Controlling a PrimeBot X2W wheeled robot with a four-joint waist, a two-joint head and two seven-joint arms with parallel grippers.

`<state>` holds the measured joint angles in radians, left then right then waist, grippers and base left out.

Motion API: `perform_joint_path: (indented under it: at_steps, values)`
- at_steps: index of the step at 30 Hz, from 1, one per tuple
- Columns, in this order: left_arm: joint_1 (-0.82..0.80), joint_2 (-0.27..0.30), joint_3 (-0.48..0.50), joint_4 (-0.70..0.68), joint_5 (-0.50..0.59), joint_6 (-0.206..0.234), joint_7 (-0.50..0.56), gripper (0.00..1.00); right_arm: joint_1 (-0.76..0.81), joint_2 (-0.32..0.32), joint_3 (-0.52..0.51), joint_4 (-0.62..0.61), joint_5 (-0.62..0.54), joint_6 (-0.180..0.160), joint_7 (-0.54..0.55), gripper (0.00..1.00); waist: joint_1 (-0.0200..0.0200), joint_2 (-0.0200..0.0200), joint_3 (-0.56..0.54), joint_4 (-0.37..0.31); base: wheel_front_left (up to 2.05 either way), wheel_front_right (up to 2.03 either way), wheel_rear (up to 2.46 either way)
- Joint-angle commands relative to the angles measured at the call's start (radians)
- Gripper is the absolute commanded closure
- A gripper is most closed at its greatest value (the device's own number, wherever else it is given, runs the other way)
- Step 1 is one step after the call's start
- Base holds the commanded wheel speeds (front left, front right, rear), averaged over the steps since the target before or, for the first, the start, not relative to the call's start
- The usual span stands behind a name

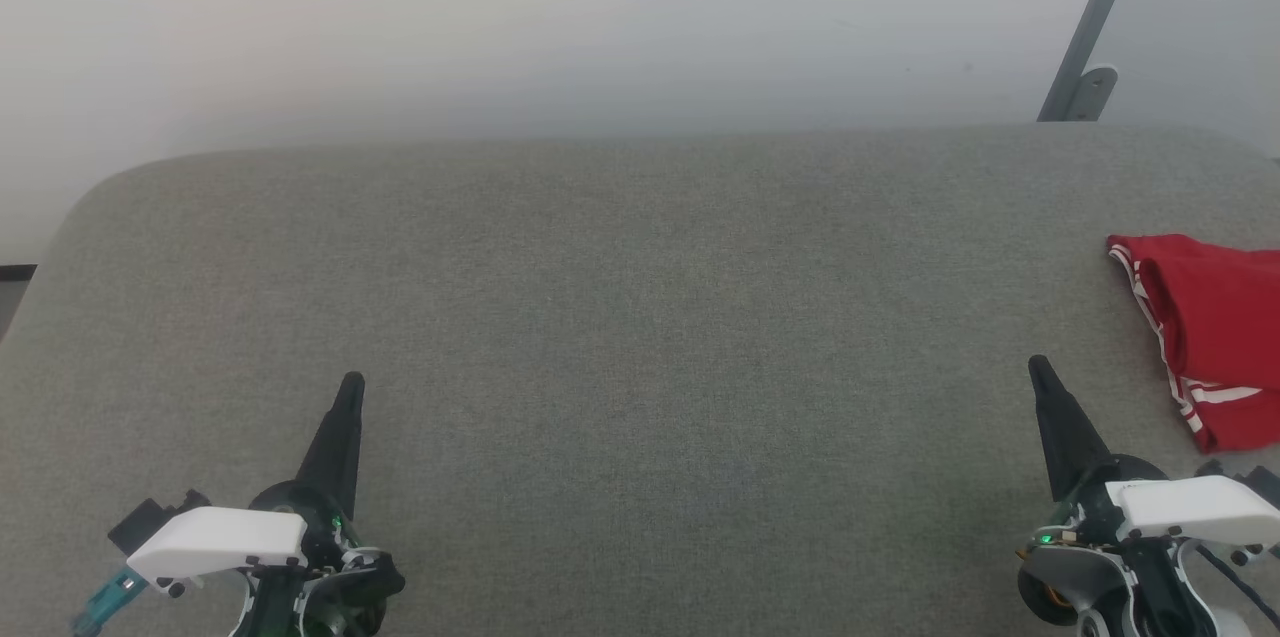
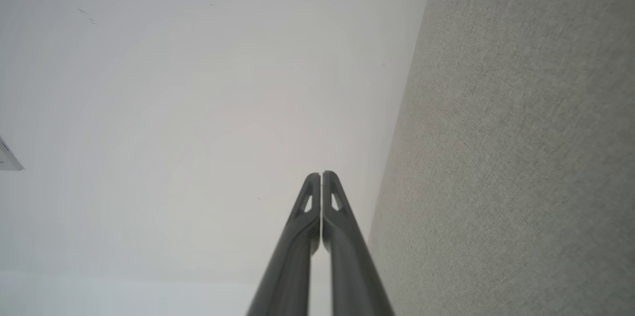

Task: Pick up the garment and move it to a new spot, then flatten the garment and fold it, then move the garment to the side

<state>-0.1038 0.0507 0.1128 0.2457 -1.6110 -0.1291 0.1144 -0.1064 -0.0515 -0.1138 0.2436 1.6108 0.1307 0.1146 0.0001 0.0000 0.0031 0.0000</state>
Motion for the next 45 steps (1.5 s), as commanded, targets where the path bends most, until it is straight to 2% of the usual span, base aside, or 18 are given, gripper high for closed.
perform_joint_path:
  at_steps: [1, 45]
  values:
    - [-0.011, -0.003, 0.003, 0.000, -0.004, -0.003, 0.003, 1.00, -0.006, 0.004, 0.000, 0.003, 0.004, 0.000, 0.003, 1.00, -0.0001, 0.0000, 0.000, 0.000, 0.00, 0.00, 0.00]
    - [-0.011, -0.002, 0.003, -0.001, -0.004, -0.003, 0.003, 1.00, -0.006, 0.004, 0.000, 0.003, 0.004, 0.000, 0.003, 1.00, -0.0001, 0.0000, 0.000, 0.000, 0.00, 0.00, 0.00]
